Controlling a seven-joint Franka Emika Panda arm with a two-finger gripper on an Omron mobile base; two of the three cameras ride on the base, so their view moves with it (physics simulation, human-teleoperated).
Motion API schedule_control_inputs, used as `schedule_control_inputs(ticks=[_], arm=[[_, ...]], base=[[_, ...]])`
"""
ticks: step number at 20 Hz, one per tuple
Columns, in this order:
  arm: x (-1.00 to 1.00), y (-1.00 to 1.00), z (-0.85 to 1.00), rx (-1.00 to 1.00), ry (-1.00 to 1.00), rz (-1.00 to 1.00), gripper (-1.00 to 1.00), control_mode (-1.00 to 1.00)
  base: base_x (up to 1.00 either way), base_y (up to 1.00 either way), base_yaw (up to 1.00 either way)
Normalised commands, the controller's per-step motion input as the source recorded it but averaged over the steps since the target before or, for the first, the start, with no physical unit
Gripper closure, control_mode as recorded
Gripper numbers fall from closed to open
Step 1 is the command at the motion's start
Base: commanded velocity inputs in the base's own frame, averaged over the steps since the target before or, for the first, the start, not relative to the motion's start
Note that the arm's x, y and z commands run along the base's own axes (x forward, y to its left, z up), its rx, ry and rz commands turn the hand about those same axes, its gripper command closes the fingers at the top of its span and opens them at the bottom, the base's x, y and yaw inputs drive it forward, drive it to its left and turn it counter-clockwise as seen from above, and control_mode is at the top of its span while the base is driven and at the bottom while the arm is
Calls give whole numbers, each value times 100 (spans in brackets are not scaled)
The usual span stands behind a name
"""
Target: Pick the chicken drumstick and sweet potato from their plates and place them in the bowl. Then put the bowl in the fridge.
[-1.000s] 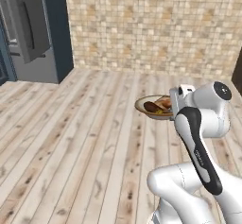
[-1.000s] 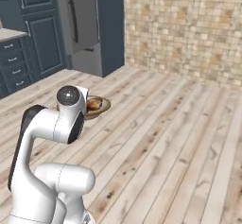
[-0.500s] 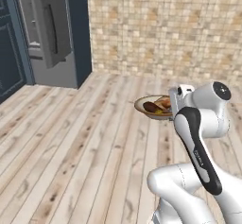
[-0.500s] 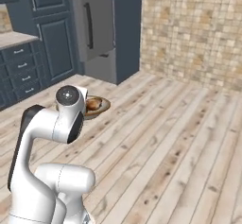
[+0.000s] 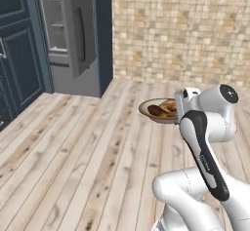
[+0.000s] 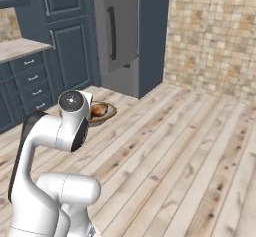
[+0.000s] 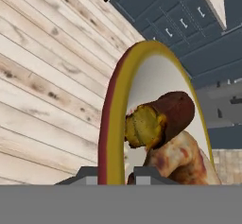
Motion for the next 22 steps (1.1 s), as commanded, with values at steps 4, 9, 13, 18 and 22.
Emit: schedule_control_inputs(ticks=[4, 9, 13, 18, 22], arm=[[0, 0, 0, 0, 0, 0, 100, 100], [0, 0, 0, 0, 0, 0, 100, 100], [0, 0, 0, 0, 0, 0, 100, 100], [0, 0, 0, 0, 0, 0, 100, 100], [0, 0, 0, 0, 0, 0, 100, 100]], base=[[82, 72, 2], [80, 73, 2], [79, 70, 0], [78, 63, -1], [77, 52, -11]])
